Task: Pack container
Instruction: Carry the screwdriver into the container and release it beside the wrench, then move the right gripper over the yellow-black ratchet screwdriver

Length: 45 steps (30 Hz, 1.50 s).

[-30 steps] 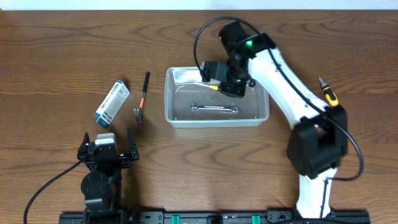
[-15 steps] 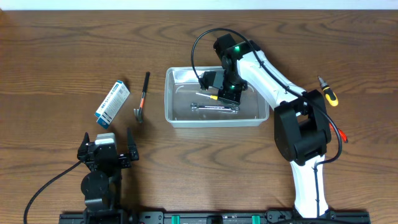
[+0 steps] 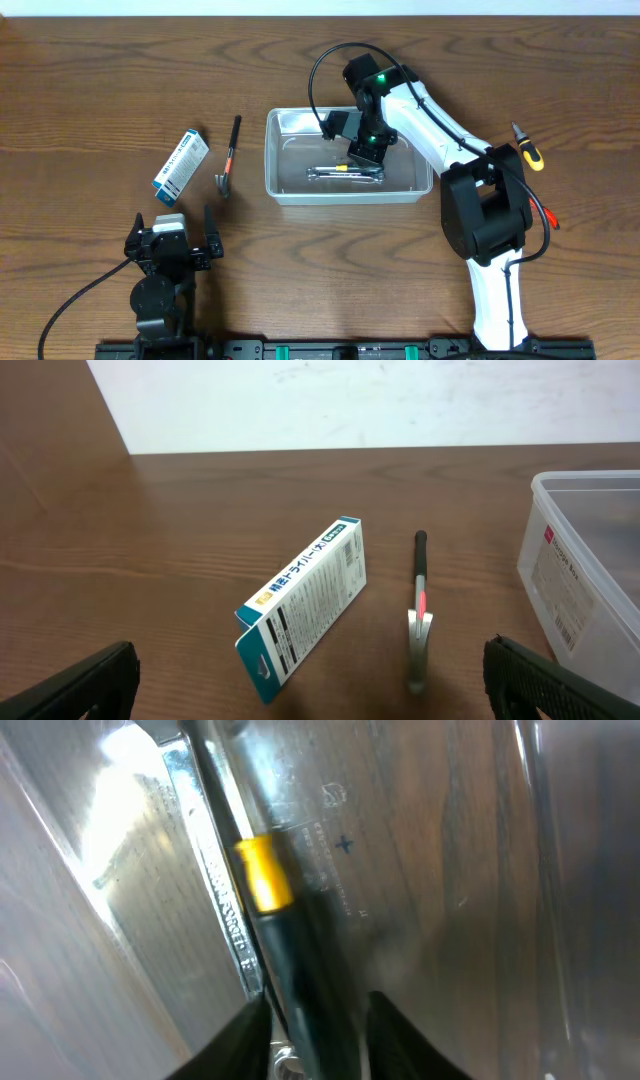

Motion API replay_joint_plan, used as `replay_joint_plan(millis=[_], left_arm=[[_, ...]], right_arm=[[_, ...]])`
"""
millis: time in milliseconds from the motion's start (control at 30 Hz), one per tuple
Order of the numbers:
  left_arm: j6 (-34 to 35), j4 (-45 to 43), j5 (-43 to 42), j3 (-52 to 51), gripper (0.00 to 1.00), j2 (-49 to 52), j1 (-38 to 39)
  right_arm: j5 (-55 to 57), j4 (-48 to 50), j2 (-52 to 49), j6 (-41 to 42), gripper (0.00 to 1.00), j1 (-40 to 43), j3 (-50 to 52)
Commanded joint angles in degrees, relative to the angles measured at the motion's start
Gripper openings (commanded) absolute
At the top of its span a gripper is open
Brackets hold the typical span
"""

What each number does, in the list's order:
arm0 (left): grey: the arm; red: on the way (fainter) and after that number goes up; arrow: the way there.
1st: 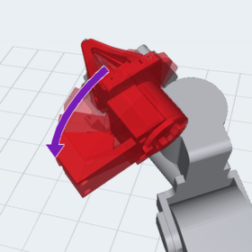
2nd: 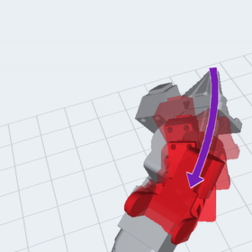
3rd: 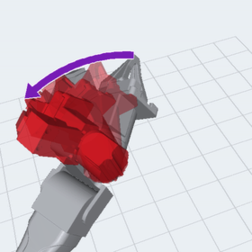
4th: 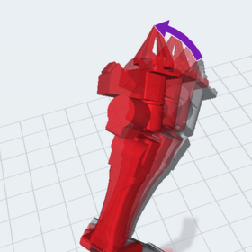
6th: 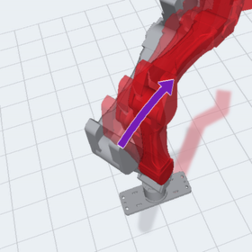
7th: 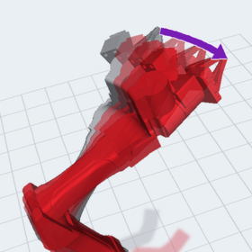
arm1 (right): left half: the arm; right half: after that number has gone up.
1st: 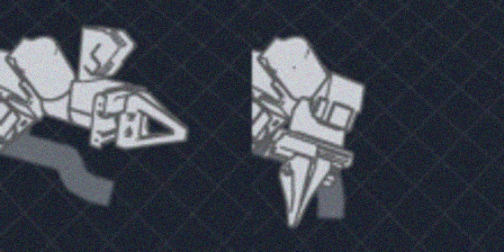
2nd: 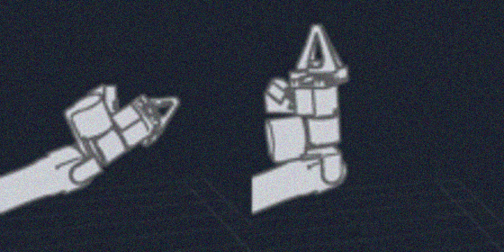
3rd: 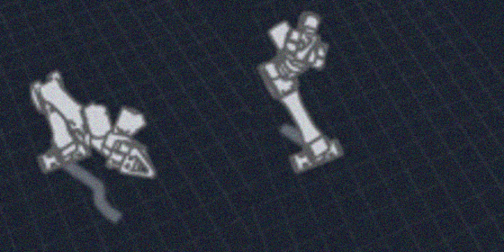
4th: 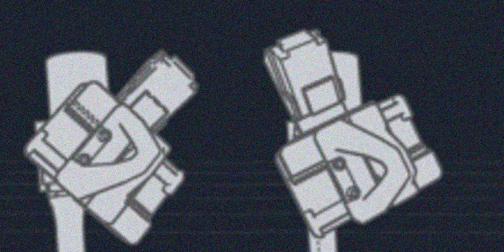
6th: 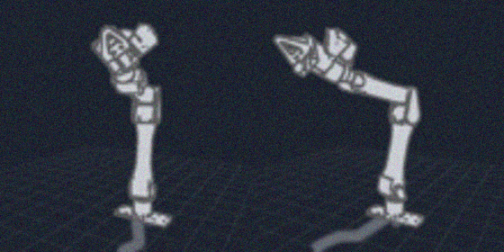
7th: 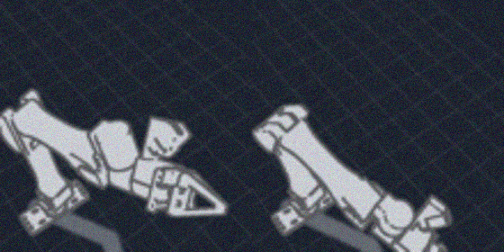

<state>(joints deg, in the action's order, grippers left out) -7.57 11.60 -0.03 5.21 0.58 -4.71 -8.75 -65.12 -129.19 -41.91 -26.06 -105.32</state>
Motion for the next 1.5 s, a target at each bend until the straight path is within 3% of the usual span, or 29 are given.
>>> replay_joint_plan(millis=[0, 200, 400, 600, 767, 933, 1200, 1467], left_arm=[[-0.5, 0.5, -0.2, -1.5, 0.98, -0.3, 0.2], [-0.5, 0.5, -0.2, -1.5, 0.98, -0.3, 0.2], [-0.5, 0.5, -0.2, -1.5, 0.98, -0.3, 0.2], [-0.5, 0.5, -0.2, -1.5, 0.98, -0.3, 0.2], [-0.5, 0.5, -0.2, -1.5, 0.98, -0.3, 0.2], [-0.5, 0.5, -0.2, -1.5, 0.98, -0.3, 0.2], [-0.5, 0.5, -0.2, -1.5, 0.98, -0.3, 0.2], [-0.5, 0.5, -0.2, -1.5, 0.98, -0.3, 0.2]], right_arm=[[-2.0, -0.1, 1.5, 5.1, 0.27, -0.3, -1.2], [1.2, -1.2, 9.2, 17.1, 0.36, 0.1, -6.0], [16.5, -4.8, 21.3, 27.0, 0.50, 5.4, -9.3], [17.8, -10.8, 27.8, 26.9, 0.60, 18.6, -9.3], [17.3, -14.8, 26.8, 23.0, 0.59, 29.9, -8.1], [13.8, -11.1, 24.7, 20.1, 0.58, 38.6, -4.3], [9.8, -3.9, 20.1, 17.4, 0.56, 46.1, 1.8], [7.8, -1.6, 12.3, 12.4, 0.55, 46.2, 3.5]])
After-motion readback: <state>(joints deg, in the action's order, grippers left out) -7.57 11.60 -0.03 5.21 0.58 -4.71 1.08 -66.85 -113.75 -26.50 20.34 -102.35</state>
